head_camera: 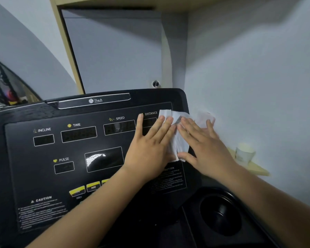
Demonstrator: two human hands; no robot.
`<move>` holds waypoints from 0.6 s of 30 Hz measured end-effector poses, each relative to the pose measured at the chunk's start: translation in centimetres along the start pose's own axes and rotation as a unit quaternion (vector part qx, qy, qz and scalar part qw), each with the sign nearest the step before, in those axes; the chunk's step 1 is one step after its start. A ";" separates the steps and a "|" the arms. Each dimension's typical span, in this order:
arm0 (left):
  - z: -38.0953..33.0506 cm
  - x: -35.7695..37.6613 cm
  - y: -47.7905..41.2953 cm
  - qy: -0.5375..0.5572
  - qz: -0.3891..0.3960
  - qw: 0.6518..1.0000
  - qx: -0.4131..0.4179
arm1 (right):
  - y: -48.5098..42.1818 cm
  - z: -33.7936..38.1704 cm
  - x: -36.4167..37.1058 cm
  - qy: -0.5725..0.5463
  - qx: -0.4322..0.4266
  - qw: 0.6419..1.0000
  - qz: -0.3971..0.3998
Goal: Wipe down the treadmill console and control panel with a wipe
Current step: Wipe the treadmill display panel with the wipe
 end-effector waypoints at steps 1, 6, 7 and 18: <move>0.3 -0.3 -0.1 -0.005 0.003 1.000 0.000 | -0.4 -0.1 -0.3 0.004 -0.008 1.000 0.003; 3.2 -2.3 -2.8 -0.029 -0.001 0.999 -0.030 | -5.3 -0.9 -3.2 0.009 -0.009 1.000 0.025; 3.5 -2.5 -3.4 -0.029 0.000 0.999 -0.038 | -6.0 -1.0 -3.6 0.014 -0.009 1.000 0.019; -3.6 1.7 2.1 0.021 -0.001 1.000 0.008 | 3.2 -1.6 2.1 -0.025 -0.036 0.999 0.000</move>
Point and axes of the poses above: each hand's wrist, its own y-axis away from the middle knuckle, its own x-axis out of the palm, z = x × y, the point moved 2 cm from there along -y, towards the middle knuckle, and after that the axes turned 15 degrees about x, right-handed, at the moved point
